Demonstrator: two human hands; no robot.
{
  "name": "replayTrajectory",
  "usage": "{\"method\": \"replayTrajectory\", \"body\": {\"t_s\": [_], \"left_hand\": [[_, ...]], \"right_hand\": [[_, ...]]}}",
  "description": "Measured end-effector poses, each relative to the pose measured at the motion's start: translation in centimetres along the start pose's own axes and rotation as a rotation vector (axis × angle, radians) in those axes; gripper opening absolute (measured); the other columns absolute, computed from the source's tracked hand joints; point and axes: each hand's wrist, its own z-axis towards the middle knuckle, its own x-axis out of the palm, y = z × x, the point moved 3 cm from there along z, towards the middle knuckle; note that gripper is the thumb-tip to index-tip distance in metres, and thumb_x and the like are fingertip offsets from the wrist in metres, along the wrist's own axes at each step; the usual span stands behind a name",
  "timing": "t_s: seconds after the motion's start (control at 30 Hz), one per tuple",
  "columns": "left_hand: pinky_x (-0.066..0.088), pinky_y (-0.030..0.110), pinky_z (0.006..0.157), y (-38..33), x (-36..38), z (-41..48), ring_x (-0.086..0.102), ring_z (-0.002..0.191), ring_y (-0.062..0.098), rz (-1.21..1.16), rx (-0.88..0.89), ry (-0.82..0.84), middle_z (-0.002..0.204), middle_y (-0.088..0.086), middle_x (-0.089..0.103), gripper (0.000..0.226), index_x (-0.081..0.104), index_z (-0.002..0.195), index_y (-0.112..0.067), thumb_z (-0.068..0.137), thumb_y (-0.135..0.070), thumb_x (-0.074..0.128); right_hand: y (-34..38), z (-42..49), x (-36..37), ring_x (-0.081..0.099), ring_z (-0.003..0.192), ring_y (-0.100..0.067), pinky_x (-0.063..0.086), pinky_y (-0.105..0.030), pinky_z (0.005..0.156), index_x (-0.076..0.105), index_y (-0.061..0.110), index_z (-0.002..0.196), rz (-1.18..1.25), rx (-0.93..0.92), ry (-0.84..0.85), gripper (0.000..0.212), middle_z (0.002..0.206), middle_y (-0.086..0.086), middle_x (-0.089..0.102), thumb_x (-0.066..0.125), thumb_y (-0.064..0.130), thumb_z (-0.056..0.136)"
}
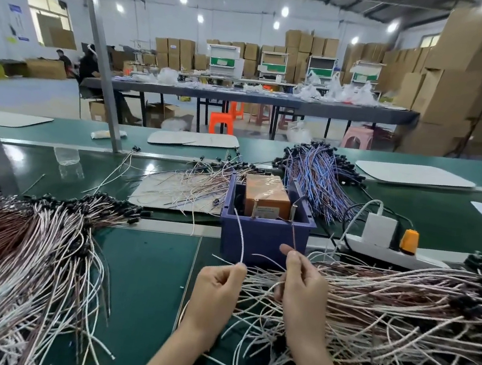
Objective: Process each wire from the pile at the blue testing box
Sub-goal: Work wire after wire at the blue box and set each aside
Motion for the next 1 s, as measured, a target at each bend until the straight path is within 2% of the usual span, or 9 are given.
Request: {"method": "replayTrajectory", "body": {"t_s": [0.23,0.37,0.4,0.47,0.5,0.57,0.73,0.83,1.0], "left_hand": [[0.014,0.035,0.051,0.7,0.5,0.5,0.014,0.053,0.024,0.0,-0.012,0.107,0.051,0.006,0.021,0.053,0.023,0.054,-0.006,0.076,-0.046,0.051],[0.026,0.022,0.049,1.0,0.7,0.9,0.025,0.049,0.009,0.031,0.015,0.064,0.05,-0.008,0.031,0.052,0.04,0.055,-0.018,0.102,-0.036,0.049],[0.031,0.018,0.051,1.1,0.7,0.9,0.031,0.048,0.006,0.05,0.029,0.027,0.051,-0.009,0.037,0.046,0.055,0.063,-0.021,0.106,-0.033,0.044],[0.04,0.011,0.059,1.1,0.5,0.9,0.045,0.052,-0.002,0.105,0.061,-0.072,0.06,-0.006,0.056,0.032,0.07,0.108,-0.023,0.107,-0.032,0.039],[0.041,0.009,0.061,1.2,0.2,1.0,0.048,0.054,-0.004,0.113,0.067,-0.134,0.07,-0.005,0.064,0.032,0.064,0.127,-0.025,0.107,-0.03,0.039],[0.041,0.015,0.053,1.3,-0.7,1.2,0.043,0.05,0.0,0.064,0.063,-0.237,0.084,-0.008,0.069,0.038,0.043,0.142,-0.042,0.107,-0.025,0.041],[0.043,0.016,0.045,1.8,-3.9,2.0,0.045,0.047,0.003,0.036,-0.005,-0.497,0.086,-0.003,0.063,0.048,0.042,0.142,-0.048,0.107,-0.015,0.041],[0.041,0.018,0.051,2.2,-5.1,2.0,0.044,0.048,0.003,0.212,0.005,-0.567,0.076,-0.005,0.061,0.04,0.051,0.145,-0.028,0.107,-0.018,0.044],[0.042,0.018,0.054,0.8,-4.5,1.4,0.057,0.062,0.008,0.393,0.116,-0.555,0.062,-0.009,0.061,0.026,0.07,0.115,-0.019,0.103,-0.03,0.049]], "right_hand": [[-0.3,0.5,0.2,0.048,0.045,-0.008,0.042,-0.018,0.046,0.069,0.035,0.109,0.033,0.032,0.001,0.025,0.049,0.006,0.048,0.044,0.034,0.107],[-0.3,0.6,0.2,0.048,0.044,-0.007,0.04,-0.017,0.046,0.068,0.033,0.11,0.028,0.023,-0.007,0.026,0.049,0.004,0.049,0.043,0.033,0.107],[-0.2,0.6,0.2,0.047,0.044,-0.006,0.04,-0.017,0.045,0.068,0.032,0.11,0.028,0.017,-0.011,0.026,0.049,0.004,0.049,0.043,0.033,0.107],[-0.1,0.5,0.1,0.047,0.043,-0.006,0.039,-0.016,0.045,0.068,0.031,0.11,0.032,0.011,-0.026,0.025,0.049,0.005,0.046,0.043,0.032,0.107],[-0.1,0.5,0.0,0.045,0.043,-0.006,0.039,-0.016,0.044,0.068,0.03,0.11,0.037,0.013,-0.035,0.025,0.048,0.007,0.044,0.043,0.031,0.107],[0.0,0.5,-0.2,0.04,0.043,-0.006,0.039,-0.013,0.045,0.069,0.028,0.11,0.05,0.028,-0.047,0.026,0.048,0.009,0.038,0.043,0.029,0.108],[-0.1,0.2,-0.3,0.03,0.043,-0.005,0.027,-0.02,0.042,0.068,0.033,0.109,0.012,0.023,-0.037,0.026,0.049,0.012,0.035,0.042,0.03,0.108],[-0.2,0.4,-0.7,0.026,0.043,-0.006,0.022,-0.021,0.039,0.068,0.034,0.108,0.027,0.021,-0.077,0.027,0.049,0.012,0.035,0.042,0.031,0.107],[-0.4,0.5,-0.6,0.023,0.042,-0.007,0.021,-0.021,0.038,0.067,0.033,0.114,0.044,0.038,-0.024,0.029,0.05,0.012,0.03,0.04,0.029,0.107]]}}
